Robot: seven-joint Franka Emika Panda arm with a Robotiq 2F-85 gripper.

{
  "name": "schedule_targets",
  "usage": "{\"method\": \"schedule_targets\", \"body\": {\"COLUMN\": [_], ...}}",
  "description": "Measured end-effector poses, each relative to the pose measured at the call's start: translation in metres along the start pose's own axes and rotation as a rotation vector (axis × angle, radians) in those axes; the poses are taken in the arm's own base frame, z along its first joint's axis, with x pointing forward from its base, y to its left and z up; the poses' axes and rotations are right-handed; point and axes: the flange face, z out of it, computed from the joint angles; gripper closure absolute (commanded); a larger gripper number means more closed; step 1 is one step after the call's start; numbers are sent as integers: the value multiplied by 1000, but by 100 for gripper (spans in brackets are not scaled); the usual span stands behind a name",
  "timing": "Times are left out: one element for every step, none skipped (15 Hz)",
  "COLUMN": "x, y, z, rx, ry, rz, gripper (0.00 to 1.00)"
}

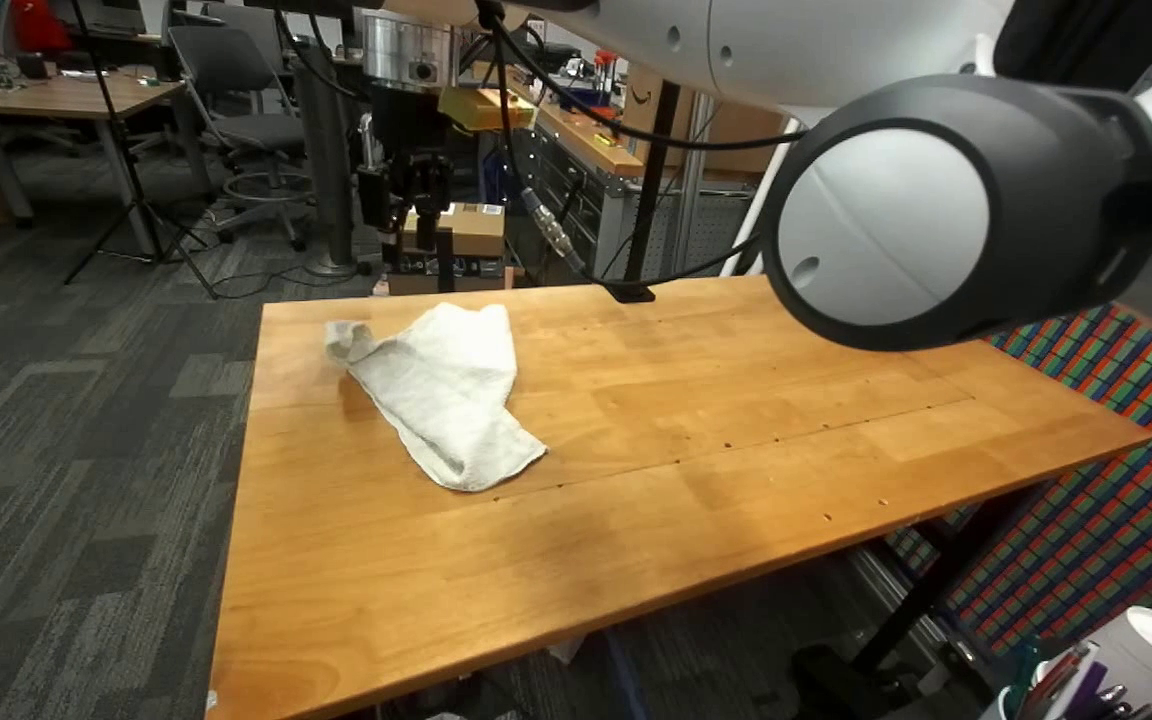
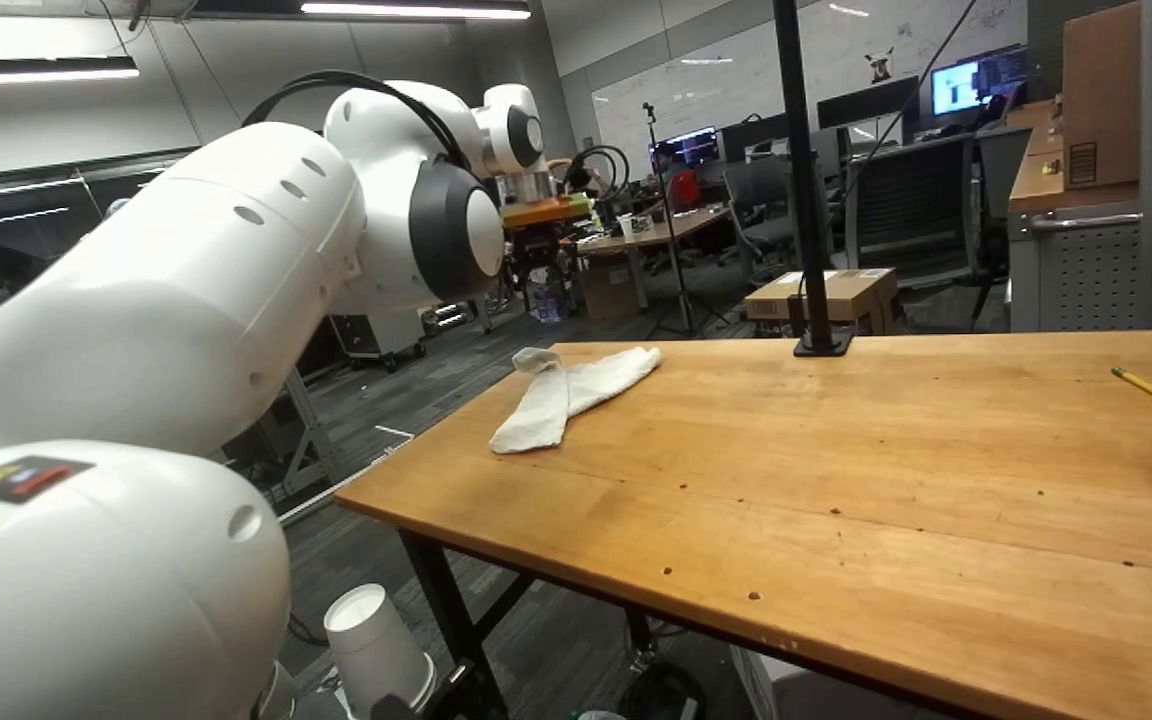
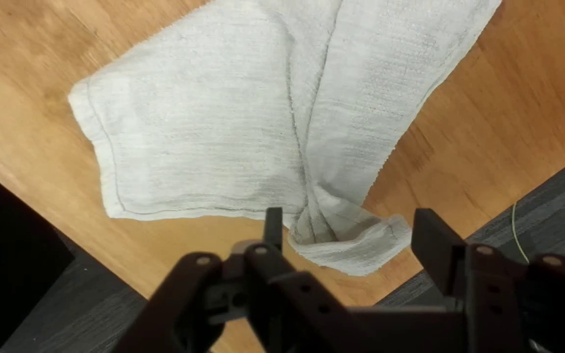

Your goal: Fold the white towel on the table.

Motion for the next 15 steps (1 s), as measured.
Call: {"method": "schedule_targets", "body": {"x": [-2,-5,-8,-12,-17,-22,-28,-34,-40,-45,-49,-53,-56,-58,-60], "y": [4,9,14,20,28,38,48,58,67,75,82,89,94,99,103], "z": [-4,-8,-14,-19,-24,-29,-34,-38,-40,-41,-40,-39,-36,-32,-27], "rx": [-6,-11,-17,-23,-28,-34,-41,-48,-55,-60,-63,-65,-66,-65,-64], "ry": [3,8,14,20,26,31,38,45,51,52,50,47,43,38,34], "rz": [6,14,21,32,44,58,73,88,102,113,123,132,140,147,153], "gripper": [0,0,0,0,0,0,0,0,0,0,0,0,0,0,0]}}
